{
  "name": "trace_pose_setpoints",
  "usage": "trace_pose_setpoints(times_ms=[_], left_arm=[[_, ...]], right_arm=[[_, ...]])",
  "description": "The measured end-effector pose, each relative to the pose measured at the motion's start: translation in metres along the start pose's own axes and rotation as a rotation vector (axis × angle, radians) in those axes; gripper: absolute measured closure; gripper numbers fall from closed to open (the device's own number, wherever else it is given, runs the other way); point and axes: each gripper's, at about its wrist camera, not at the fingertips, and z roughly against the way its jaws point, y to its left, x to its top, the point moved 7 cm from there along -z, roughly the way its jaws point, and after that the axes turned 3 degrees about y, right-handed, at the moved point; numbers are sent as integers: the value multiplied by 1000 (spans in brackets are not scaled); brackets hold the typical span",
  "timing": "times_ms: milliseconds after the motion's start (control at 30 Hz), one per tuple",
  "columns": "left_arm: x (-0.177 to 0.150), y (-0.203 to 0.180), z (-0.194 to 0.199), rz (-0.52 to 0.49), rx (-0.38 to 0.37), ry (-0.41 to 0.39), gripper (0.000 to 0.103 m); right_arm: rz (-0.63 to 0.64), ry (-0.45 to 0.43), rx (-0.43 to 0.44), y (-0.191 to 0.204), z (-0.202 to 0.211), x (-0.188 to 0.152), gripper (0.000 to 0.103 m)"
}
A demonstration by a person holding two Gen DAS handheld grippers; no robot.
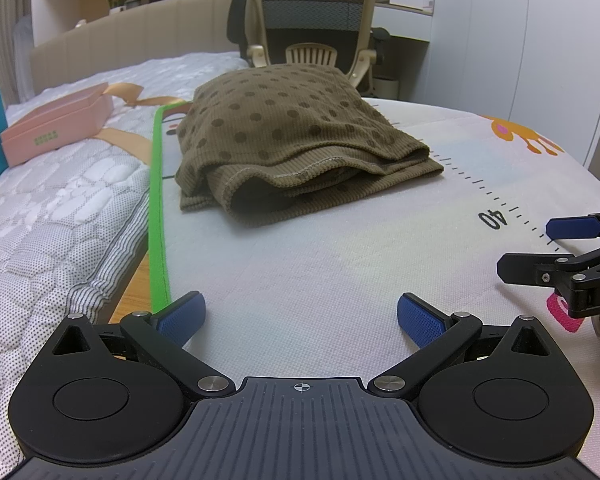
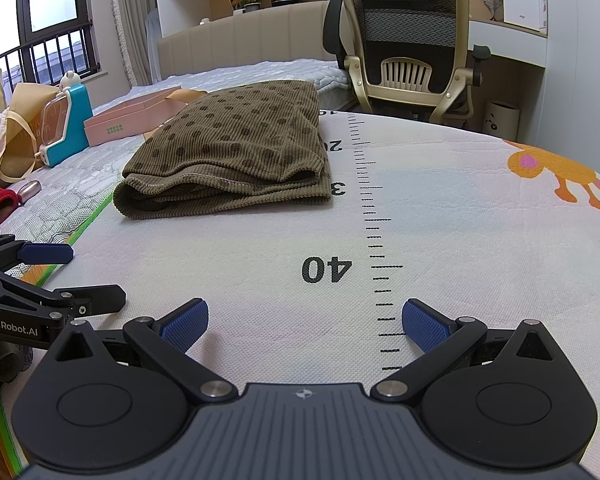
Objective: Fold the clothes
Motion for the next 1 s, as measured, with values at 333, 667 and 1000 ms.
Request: trace_pose_setpoints(times_ms=[333, 667, 1000], left_arm=[[0, 0, 0, 0, 0, 0, 0], [0, 0, 0, -1, 0, 0, 0], [0, -1, 0, 1, -1, -1, 0]], right_arm=[[0, 0, 0, -1, 0, 0, 0], [-1, 0, 0, -1, 0, 0, 0], [2, 4, -11, 1, -1, 0, 0]])
